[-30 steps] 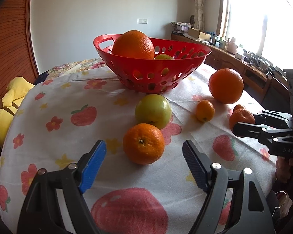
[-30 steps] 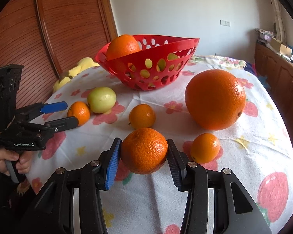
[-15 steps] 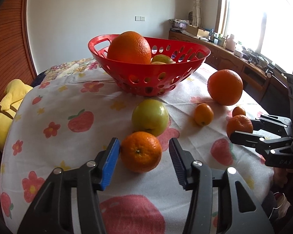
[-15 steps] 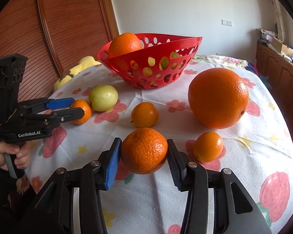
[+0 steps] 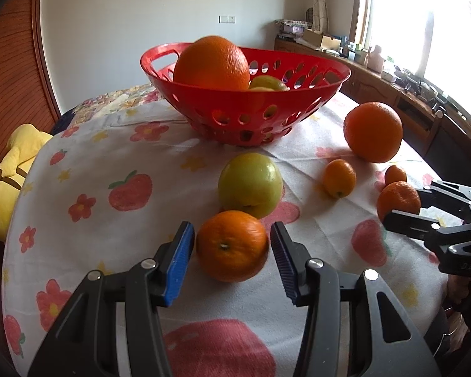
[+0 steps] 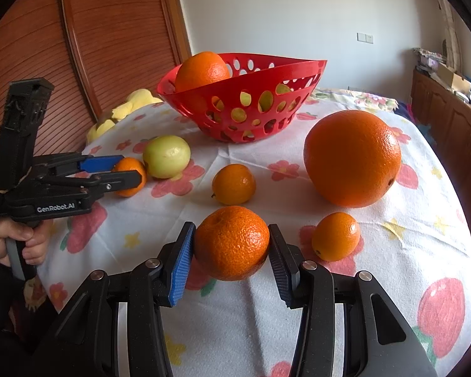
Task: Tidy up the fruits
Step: 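Grasp a small mandarin with right tool while left tool grasps another mandarin, then lift and carry both held mandarins over the red basket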
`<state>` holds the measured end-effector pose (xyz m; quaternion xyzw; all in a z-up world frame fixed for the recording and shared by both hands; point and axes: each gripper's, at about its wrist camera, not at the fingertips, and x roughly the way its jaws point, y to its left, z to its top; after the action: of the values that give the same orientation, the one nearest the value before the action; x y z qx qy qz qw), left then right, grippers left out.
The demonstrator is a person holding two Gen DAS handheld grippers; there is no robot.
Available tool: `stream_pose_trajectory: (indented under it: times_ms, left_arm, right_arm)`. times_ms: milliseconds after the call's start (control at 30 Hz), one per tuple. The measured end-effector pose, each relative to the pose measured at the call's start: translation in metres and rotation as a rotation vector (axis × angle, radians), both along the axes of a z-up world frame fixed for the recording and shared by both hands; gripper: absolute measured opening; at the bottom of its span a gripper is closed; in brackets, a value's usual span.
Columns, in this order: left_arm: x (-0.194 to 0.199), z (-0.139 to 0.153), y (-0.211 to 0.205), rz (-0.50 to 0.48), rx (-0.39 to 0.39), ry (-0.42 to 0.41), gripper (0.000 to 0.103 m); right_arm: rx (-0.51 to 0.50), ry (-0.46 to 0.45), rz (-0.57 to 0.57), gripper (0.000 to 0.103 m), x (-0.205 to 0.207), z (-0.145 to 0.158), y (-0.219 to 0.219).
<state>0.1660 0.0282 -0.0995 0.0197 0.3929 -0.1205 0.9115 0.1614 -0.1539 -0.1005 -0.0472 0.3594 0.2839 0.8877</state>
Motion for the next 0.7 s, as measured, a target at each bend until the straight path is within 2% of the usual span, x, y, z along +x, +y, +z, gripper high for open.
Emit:
stream_pose_trajectory:
  times_ms: [400,700]
  left_arm:
    - [-0.004,-0.001,0.003,-0.004,-0.019,-0.001,0.045]
    - [-0.017,0.009,0.002,-0.003,-0.041,-0.036,0.044]
  right_arm:
    - [-0.003,0.001,0.002,0.046,0.000,-0.001,0.001]
    - [-0.005,0.003,0.003,0.046,0.001,-0.001,0.001]
